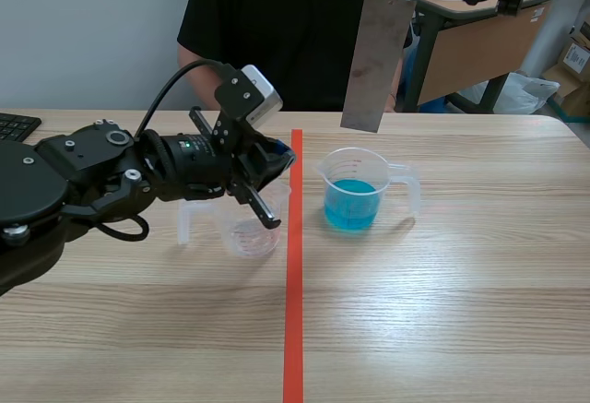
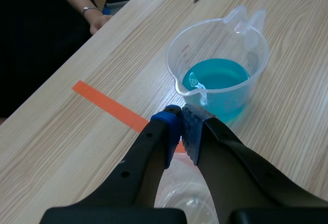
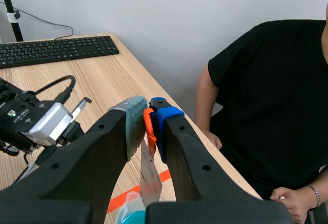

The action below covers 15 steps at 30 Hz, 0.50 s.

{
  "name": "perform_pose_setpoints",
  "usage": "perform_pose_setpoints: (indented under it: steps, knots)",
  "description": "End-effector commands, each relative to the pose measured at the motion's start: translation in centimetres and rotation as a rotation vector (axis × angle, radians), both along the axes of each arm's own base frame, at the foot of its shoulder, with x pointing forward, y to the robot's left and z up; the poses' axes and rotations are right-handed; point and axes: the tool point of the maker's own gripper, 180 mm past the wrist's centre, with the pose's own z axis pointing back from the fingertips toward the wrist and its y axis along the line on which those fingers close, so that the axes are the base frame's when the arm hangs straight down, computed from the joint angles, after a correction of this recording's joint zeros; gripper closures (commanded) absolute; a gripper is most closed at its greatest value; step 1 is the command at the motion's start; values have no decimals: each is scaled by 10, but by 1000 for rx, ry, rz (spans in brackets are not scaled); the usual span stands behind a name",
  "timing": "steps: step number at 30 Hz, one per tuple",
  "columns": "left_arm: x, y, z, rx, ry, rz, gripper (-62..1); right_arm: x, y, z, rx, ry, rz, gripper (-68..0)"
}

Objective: Do the redox reaction experiment.
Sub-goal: 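Raise the plate and point at it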

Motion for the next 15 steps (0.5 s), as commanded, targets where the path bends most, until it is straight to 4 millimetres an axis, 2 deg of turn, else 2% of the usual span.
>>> perform_pose_setpoints:
  steps: [1, 11, 15]
  knots:
    - [6, -11, 17, -35, -40, -5, -31, 0, -3, 20, 16, -52, 5, -17]
    - [20, -30, 45, -116, -91, 21, -31, 0, -3, 20, 16, -52, 5, -17]
    - [21, -34, 49, -130, -93, 20, -32, 0, -3, 20, 16, -52, 5, -17]
